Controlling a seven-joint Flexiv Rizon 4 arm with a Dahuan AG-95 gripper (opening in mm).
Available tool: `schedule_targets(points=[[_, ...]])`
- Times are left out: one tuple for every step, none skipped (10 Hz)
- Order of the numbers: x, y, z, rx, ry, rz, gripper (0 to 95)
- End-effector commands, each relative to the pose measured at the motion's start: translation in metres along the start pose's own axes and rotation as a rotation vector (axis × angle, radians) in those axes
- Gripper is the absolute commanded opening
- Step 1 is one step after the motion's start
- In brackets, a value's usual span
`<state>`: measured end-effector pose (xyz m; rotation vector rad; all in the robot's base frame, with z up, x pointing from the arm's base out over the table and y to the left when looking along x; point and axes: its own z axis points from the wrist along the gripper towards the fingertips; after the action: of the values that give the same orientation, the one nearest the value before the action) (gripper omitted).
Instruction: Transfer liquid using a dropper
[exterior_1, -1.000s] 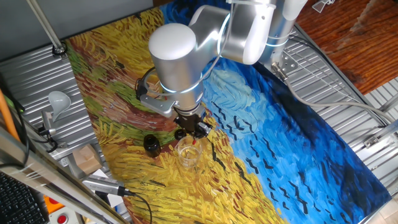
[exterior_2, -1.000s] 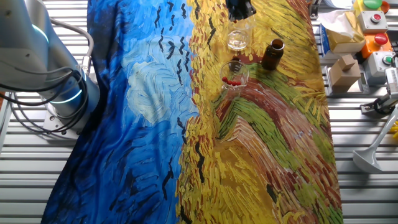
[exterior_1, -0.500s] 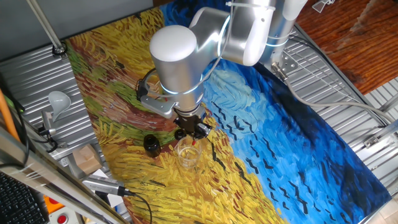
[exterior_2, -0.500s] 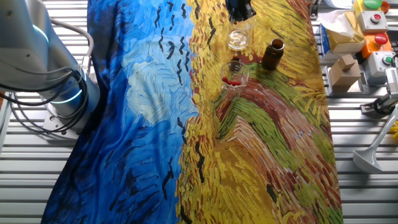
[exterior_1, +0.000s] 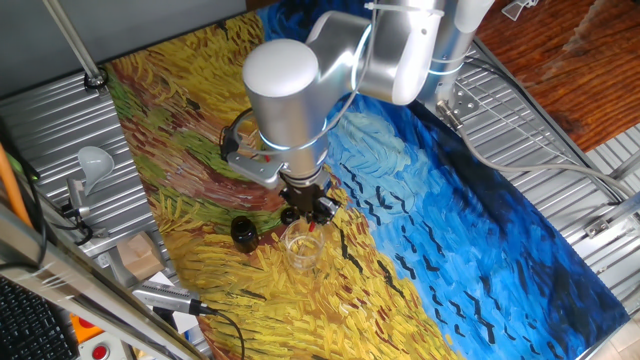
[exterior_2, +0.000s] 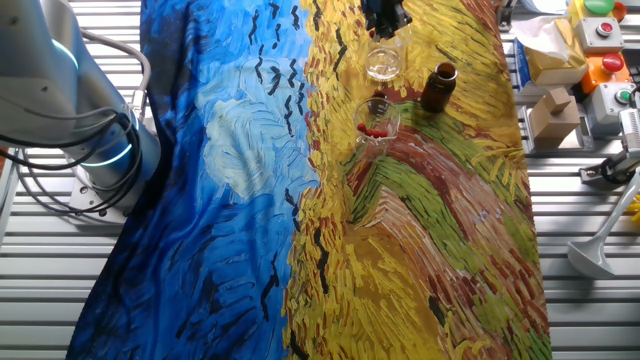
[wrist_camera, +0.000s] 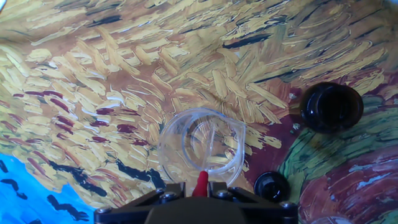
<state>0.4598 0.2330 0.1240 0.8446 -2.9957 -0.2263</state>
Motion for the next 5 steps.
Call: schedule_targets(points=[[0.0, 0.0, 0.0, 0.0, -0.002, -0.008, 19.0], [0.0, 0.001, -0.003, 0.001, 0.0, -0.01, 19.0], [0.0, 0.003, -0.008, 0.001, 0.002, -0.012, 19.0], [0.001, 0.006, -0.016, 0.002, 0.009, -0.013, 19.0], [0.003, 0.006, -0.02, 0.006, 0.014, -0.015, 19.0]])
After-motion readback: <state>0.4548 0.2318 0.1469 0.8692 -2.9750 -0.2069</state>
